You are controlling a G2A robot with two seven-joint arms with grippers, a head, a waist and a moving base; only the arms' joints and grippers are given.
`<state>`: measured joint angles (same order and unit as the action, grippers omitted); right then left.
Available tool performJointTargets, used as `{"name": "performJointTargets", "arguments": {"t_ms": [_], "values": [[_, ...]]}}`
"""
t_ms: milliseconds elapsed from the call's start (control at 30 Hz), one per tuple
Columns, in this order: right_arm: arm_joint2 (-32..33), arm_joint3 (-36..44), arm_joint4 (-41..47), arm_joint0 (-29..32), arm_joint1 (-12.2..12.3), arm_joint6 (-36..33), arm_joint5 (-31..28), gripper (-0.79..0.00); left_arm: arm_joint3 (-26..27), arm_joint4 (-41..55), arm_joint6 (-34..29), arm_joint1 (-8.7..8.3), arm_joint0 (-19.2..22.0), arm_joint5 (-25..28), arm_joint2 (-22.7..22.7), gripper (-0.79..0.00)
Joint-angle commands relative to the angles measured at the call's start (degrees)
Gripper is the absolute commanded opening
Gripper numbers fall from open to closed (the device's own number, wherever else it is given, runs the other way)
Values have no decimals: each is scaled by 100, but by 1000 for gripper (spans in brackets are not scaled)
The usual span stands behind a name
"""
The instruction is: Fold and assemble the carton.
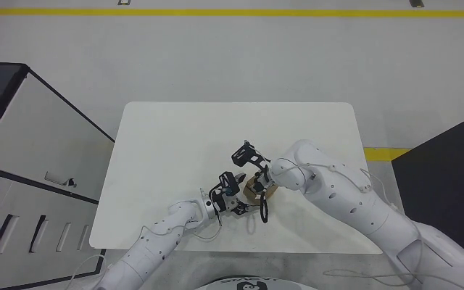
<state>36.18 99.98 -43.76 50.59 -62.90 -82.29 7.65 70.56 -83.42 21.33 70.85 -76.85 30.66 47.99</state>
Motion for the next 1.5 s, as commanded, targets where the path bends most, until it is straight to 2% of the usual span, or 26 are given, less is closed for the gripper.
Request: {"name": "performJointTargets", "arguments": {"t_ms": [0, 267, 400, 600, 1033, 1200, 1467], "values": [[6, -9, 2, -2, -8, -16, -9, -560, 0, 0, 0, 0, 0, 0, 0, 0], [47, -29, -1, 17, -35, -55, -44, -573, 0, 0, 0, 0, 0, 0, 0, 0], [75, 1, -38, 52, -37, -61, -47, -520, 0, 0, 0, 0, 0, 0, 0, 0], [111, 103, -142, 97, -35, -119, -85, -483, 0, 0, 0, 0, 0, 0, 0, 0], [161, 310, -352, 153, -43, -310, -168, -443, 0, 0, 0, 0, 0, 0, 0, 0], [184, 372, -414, 171, -43, -398, -239, -480, 0, 0, 0, 0, 0, 0, 0, 0], [204, 298, -485, 188, -61, -442, -287, -613, 0, 0, 0, 0, 0, 0, 0, 0]]}}
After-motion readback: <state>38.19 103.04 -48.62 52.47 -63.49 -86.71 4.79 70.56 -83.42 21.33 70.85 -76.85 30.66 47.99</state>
